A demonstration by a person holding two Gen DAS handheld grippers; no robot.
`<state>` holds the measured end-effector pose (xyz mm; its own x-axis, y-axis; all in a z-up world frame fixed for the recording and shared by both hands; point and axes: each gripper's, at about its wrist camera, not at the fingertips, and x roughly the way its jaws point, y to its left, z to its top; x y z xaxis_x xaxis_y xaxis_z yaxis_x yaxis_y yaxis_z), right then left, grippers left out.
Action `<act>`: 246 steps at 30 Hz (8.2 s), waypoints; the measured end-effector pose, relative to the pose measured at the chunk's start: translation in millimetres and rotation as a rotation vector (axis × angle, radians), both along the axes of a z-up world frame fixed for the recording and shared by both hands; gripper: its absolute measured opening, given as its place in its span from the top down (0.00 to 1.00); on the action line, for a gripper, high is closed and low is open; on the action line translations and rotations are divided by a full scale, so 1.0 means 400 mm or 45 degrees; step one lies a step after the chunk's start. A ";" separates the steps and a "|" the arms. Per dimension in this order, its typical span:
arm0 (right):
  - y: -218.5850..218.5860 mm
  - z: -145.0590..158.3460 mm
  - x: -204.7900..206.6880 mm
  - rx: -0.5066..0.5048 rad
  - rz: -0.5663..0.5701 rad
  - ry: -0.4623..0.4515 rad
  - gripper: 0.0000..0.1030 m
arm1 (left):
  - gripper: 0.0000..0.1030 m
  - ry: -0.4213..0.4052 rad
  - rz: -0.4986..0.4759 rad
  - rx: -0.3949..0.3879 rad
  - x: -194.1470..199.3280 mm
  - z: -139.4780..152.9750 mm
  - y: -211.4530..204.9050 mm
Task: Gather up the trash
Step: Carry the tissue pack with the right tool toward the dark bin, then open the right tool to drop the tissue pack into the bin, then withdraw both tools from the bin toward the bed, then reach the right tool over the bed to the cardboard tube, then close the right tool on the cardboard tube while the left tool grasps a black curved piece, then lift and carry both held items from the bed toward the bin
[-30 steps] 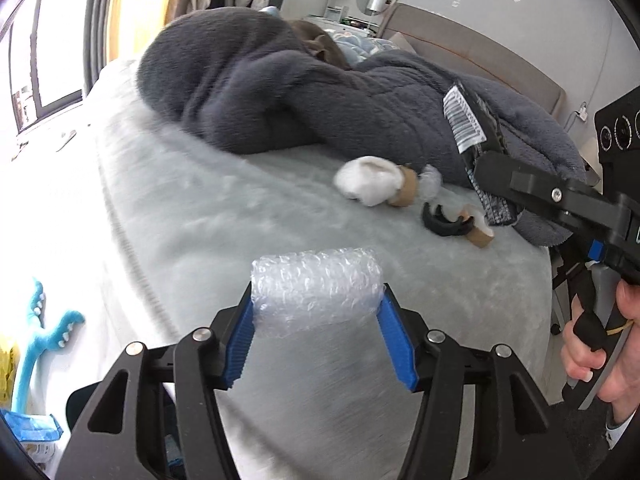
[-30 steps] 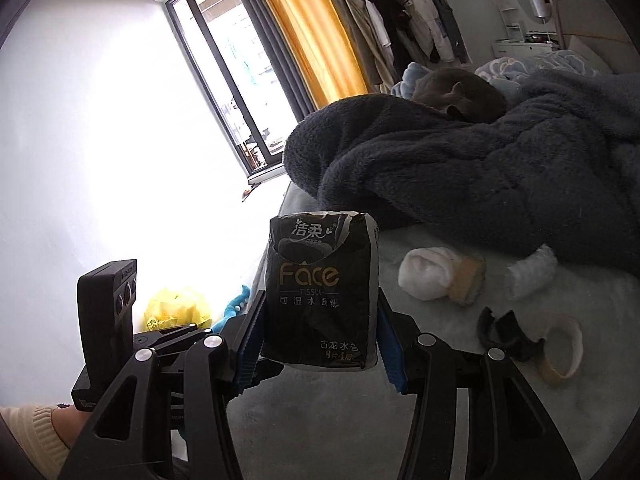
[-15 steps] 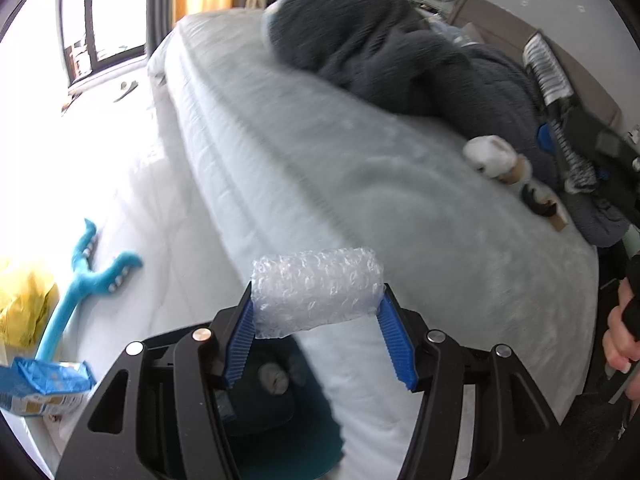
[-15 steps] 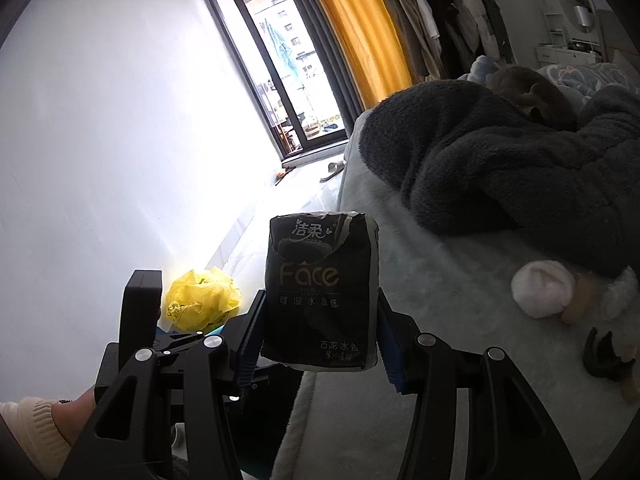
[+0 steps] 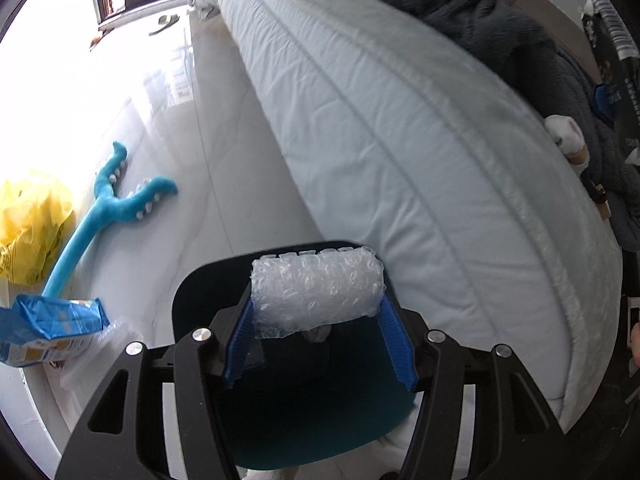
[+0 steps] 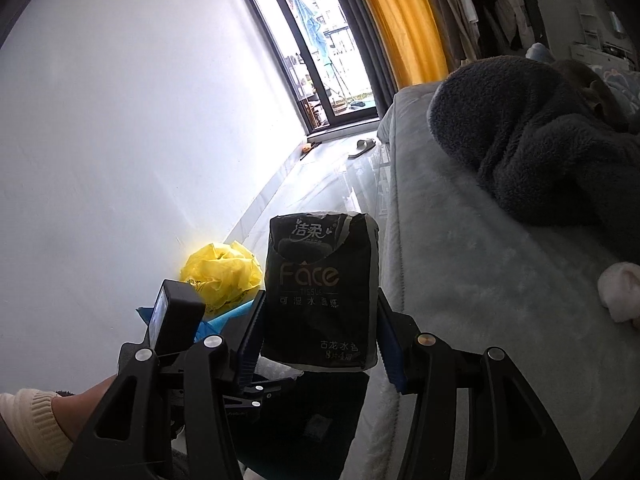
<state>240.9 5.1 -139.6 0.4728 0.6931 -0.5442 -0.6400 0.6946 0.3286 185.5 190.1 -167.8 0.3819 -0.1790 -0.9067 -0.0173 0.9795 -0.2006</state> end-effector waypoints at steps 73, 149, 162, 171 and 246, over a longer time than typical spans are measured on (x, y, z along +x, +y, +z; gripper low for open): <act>0.339 -0.346 -0.082 -0.713 0.327 0.412 0.30 | 0.13 -0.735 0.251 -0.013 -0.131 0.337 0.194; -0.720 -0.069 0.034 -0.426 -0.554 -0.010 0.23 | 0.09 -0.637 -0.352 -0.211 0.150 0.271 -0.644; -0.791 -0.138 0.089 -0.397 -0.521 0.049 0.24 | 0.14 -0.580 -0.428 -0.299 0.185 0.227 -0.751; -0.775 -0.142 0.099 -0.412 -0.458 0.015 0.51 | 0.24 -0.534 -0.450 -0.300 0.207 0.183 -0.793; -0.535 0.025 0.114 -0.224 -0.391 -0.069 0.60 | 0.55 -0.579 -0.329 -0.195 0.172 0.254 -0.573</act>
